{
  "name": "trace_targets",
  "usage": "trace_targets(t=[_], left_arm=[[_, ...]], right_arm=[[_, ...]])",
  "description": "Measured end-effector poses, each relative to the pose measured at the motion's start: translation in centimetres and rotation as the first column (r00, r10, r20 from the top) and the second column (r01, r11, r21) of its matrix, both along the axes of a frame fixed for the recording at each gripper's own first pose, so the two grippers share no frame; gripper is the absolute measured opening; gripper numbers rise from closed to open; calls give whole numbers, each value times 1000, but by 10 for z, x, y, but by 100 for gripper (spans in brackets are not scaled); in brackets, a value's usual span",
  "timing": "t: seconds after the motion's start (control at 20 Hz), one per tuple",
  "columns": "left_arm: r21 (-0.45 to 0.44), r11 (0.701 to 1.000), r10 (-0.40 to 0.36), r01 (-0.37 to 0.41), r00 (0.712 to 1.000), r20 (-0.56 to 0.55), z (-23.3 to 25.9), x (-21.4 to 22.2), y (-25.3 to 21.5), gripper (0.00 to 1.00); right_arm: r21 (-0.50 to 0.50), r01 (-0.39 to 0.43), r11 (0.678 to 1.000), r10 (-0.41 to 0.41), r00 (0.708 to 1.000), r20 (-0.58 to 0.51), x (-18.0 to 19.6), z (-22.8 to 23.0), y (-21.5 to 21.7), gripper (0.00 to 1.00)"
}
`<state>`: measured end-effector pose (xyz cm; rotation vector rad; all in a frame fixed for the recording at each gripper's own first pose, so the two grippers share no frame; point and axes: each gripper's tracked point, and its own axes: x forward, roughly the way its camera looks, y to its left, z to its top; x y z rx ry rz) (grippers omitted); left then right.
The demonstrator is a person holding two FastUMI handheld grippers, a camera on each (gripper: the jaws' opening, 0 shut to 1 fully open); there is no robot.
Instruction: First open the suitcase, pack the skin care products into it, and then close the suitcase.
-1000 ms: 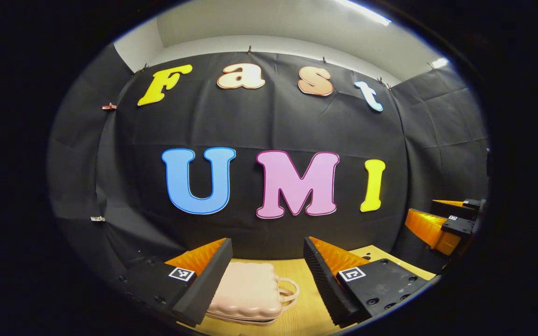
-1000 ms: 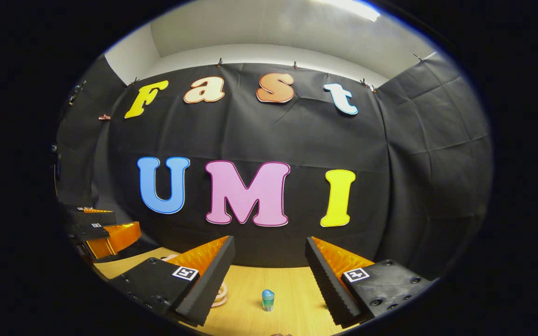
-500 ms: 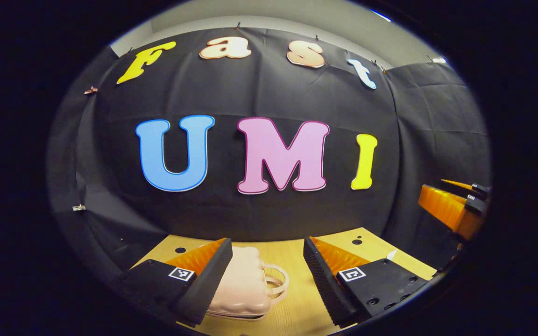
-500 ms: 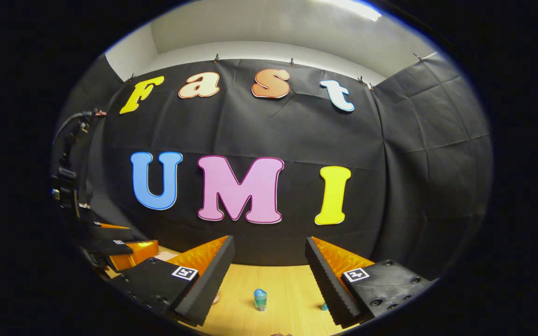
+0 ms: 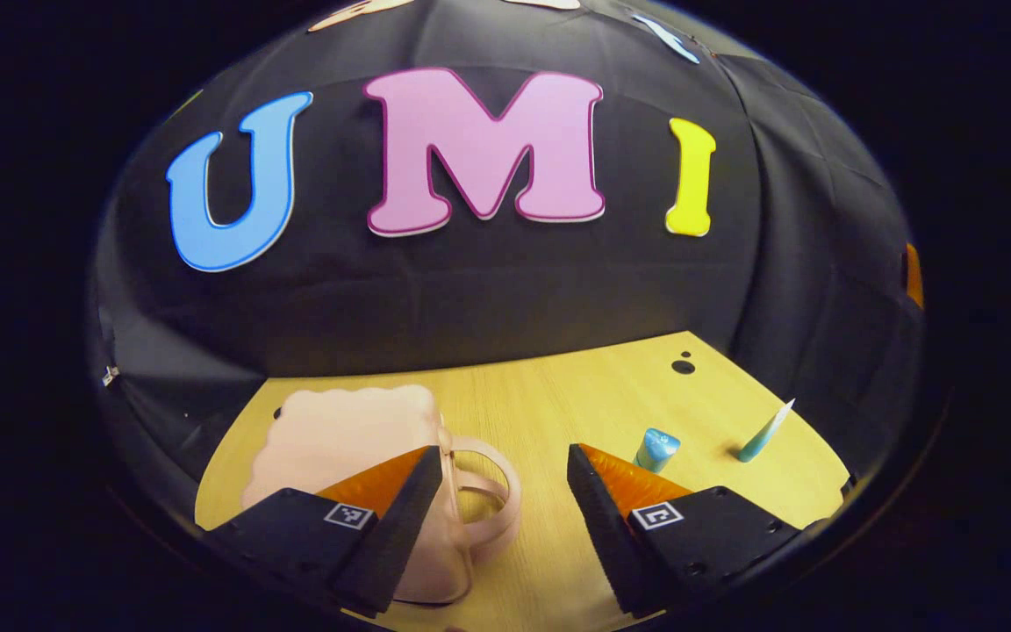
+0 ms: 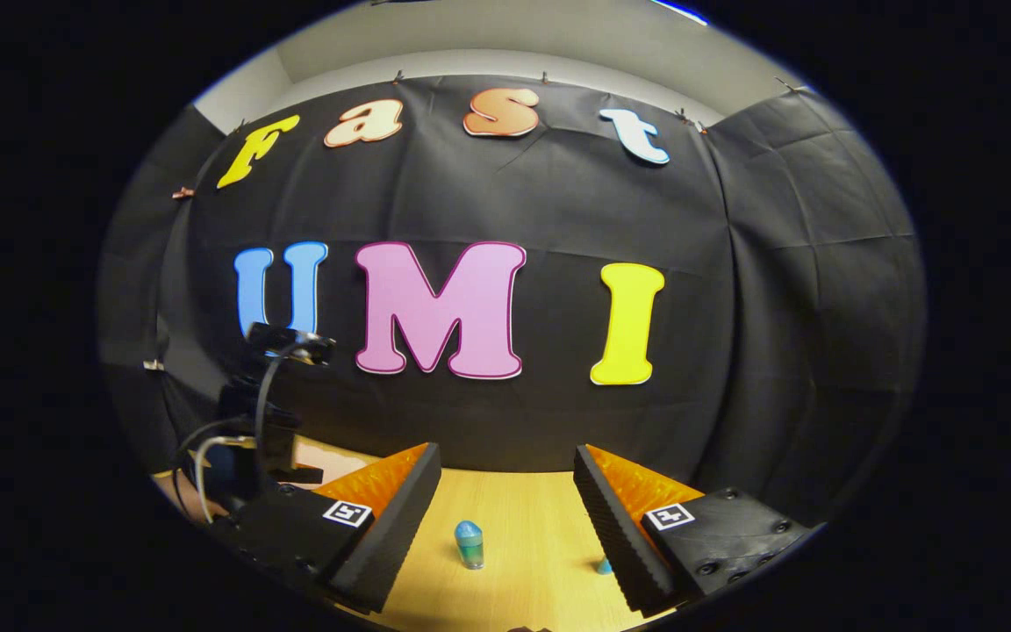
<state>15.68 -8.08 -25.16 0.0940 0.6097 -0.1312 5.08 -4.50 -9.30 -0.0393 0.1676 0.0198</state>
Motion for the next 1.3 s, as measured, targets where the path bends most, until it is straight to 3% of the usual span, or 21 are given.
trace_targets(t=[0.15, 0.4, 0.45, 0.55, 0.6, 0.65, 1.0, 1.2, 1.3], left_arm=[[55, 998, 18, -14, 997, -76, -43, 22, -8, 75], [134, 990, 71, -45, 979, -193, -94, 36, -8, 64], [150, 987, 83, -50, 972, -221, -105, 37, -9, 55], [184, 980, 128, -81, 957, -261, -120, 37, -2, 52], [192, 976, 157, -106, 949, -274, -127, 38, 3, 43], [173, 977, 172, -126, 942, -287, -134, 40, 2, 22], [19, 988, 152, -153, 948, -281, -98, 38, -2, 10], [-50, 980, 178, -193, 961, -209, -23, 40, 19, 8], [-37, 979, 192, -200, 970, -149, 26, 44, 49, 8]], right_arm=[[15, -48, 999, 49, 998, -29, 11, -16, 1, 97], [45, -46, 998, 50, 993, -103, 19, -46, -18, 96], [50, -39, 998, 45, 993, -114, 20, -51, -22, 96], [47, -25, 999, 31, 990, -137, 24, -60, -34, 96], [47, -16, 999, 22, 990, -140, 26, -61, -40, 96], [50, -8, 999, 15, 990, -139, 28, -60, -45, 96], [94, -23, 995, 35, 991, -127, 35, -57, -47, 96], [112, -77, 991, 89, 990, -110, 33, -50, -31, 96], [129, -114, 985, 128, 986, -103, 32, -47, -18, 96]])
